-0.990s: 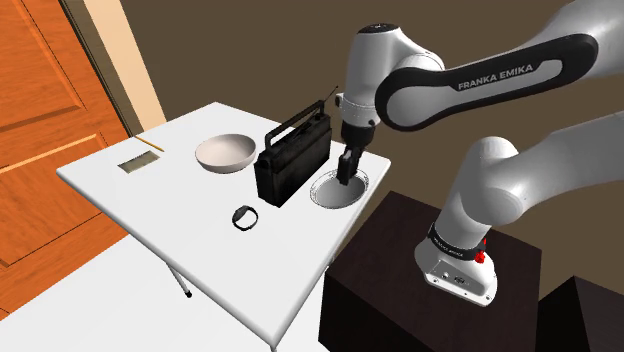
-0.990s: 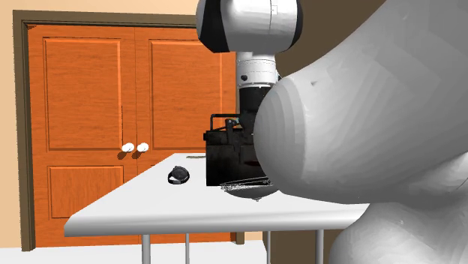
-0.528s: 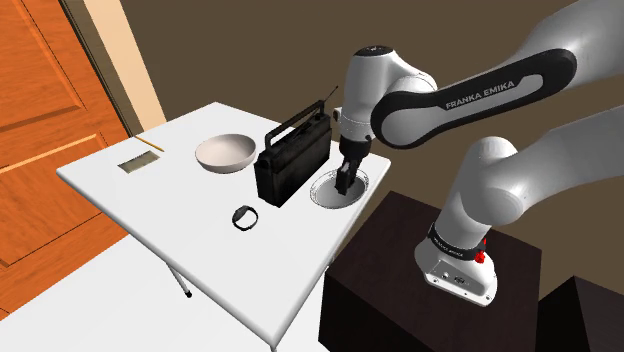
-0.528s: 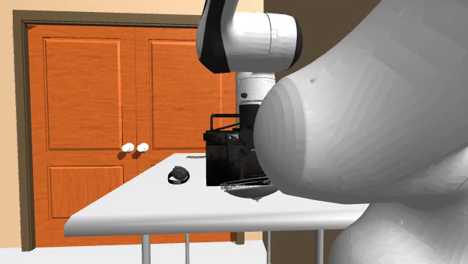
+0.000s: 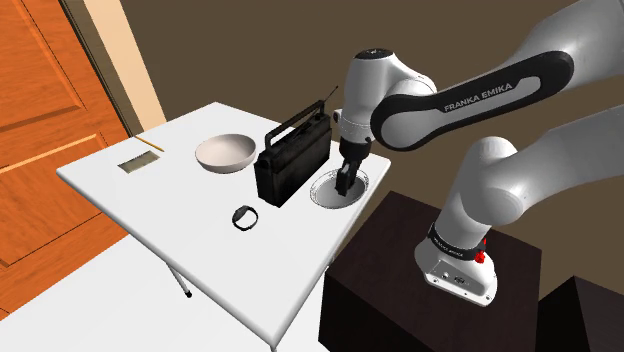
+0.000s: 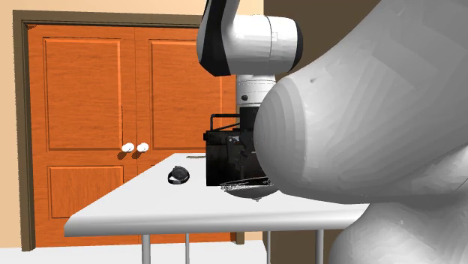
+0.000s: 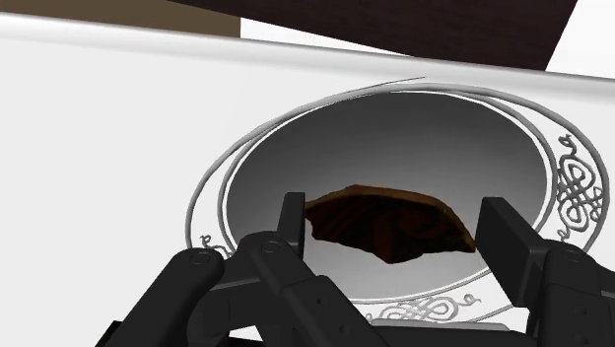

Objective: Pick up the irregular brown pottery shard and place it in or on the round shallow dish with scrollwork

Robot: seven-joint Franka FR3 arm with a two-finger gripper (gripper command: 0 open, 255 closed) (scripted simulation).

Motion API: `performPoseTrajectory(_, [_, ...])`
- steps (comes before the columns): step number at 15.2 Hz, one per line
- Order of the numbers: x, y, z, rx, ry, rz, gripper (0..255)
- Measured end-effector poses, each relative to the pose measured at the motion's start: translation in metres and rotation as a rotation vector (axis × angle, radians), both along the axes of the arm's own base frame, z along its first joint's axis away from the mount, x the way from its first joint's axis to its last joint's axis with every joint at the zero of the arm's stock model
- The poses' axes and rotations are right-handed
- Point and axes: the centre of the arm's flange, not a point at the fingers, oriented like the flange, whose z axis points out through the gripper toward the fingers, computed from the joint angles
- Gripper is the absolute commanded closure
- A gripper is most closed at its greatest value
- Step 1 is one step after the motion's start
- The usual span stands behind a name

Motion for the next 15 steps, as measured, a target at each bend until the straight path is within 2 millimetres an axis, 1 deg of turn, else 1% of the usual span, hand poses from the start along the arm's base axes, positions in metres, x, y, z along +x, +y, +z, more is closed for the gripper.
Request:
performPoseTrajectory(6, [0.0, 0.0, 0.0, 0.0, 0.0, 0.0, 0])
performPoseTrajectory(8, [-0.001, 0.001, 0.016, 0.0, -0.002, 0.0, 0])
performPoseTrajectory(10, [-0.003, 0.001, 0.04, 0.001, -0.002, 0.0, 0])
performPoseTrajectory(11, [-0.003, 0.001, 0.046, 0.0, -0.002, 0.0, 0])
performPoseTrajectory(15, [-0.003, 0.001, 0.05, 0.0, 0.0, 0.0, 0])
